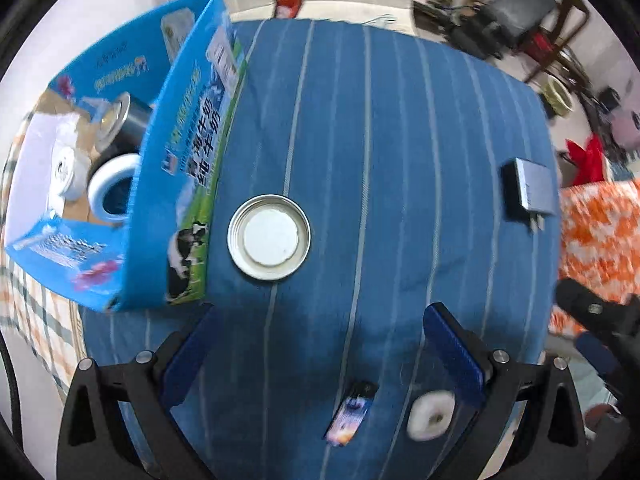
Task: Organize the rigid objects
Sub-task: 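Grasp the gold tin lid with the left gripper while the right gripper grasps the grey power bank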
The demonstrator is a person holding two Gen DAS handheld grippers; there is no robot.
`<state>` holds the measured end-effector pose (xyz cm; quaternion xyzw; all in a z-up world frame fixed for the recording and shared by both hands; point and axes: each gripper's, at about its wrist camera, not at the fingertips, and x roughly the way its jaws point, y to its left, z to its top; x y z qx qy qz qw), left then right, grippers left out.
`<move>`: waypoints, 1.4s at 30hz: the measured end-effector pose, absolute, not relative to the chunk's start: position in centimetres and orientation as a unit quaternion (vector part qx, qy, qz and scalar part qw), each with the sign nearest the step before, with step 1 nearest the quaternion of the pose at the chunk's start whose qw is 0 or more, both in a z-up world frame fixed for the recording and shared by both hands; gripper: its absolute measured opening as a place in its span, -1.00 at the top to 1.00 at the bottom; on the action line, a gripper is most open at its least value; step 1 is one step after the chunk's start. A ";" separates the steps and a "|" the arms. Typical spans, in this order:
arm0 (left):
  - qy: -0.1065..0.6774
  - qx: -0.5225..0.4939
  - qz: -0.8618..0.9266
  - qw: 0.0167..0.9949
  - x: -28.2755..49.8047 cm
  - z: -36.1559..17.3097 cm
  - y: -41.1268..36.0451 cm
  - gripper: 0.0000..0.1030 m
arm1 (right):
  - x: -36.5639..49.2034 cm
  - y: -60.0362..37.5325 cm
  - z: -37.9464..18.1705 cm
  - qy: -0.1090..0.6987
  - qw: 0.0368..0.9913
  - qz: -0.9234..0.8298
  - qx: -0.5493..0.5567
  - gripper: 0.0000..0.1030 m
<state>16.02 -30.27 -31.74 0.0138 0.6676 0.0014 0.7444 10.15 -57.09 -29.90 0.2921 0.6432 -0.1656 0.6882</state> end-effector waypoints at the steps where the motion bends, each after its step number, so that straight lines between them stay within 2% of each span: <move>1: 0.673 0.005 0.017 0.740 16.4 -32.6 -30.0 -1.00 | 10.7 -57.6 -30.1 0.644 0.689 -0.165 0.287 -1.00; 8: 0.696 -0.049 0.139 0.703 18.3 -37.9 -26.9 -1.00 | 14.6 -58.4 -32.6 0.642 0.703 -0.158 0.262 -1.00; 12: 0.697 -0.034 0.159 0.699 19.6 -39.3 -27.5 -1.00 | 17.0 -58.1 -34.6 0.645 0.706 -0.153 0.249 -1.00; 16: 0.688 -0.062 0.164 0.704 20.0 -39.5 -27.9 -0.99 | 19.3 -58.1 -36.5 0.654 0.705 -0.156 0.225 -1.00; 19: 0.678 -0.059 0.155 0.716 20.0 -39.1 -28.5 -0.82 | 20.4 -58.3 -37.4 0.656 0.708 -0.154 0.212 -0.98; 20: 0.676 -0.053 0.148 0.720 20.0 -38.9 -28.9 -0.74 | 20.7 -58.3 -37.6 0.657 0.709 -0.153 0.205 -0.92; 23: 0.673 -0.046 0.130 0.726 20.7 -38.8 -30.3 -0.48 | 21.6 -57.9 -38.7 0.669 0.704 -0.150 0.183 -0.55; 26: 0.668 -0.034 0.112 0.734 20.8 -38.1 -31.9 -0.26 | 22.1 -57.3 -38.6 0.665 0.716 -0.160 0.143 -0.34; 33: 0.673 -0.010 0.070 0.736 18.8 -38.2 -34.2 -0.26 | 20.6 -56.1 -38.5 0.677 0.715 -0.130 0.116 -0.23; 42: 0.677 0.071 -0.035 0.732 12.5 -38.4 -37.5 -0.26 | 11.9 -52.9 -38.4 0.720 0.680 -0.082 0.109 -0.22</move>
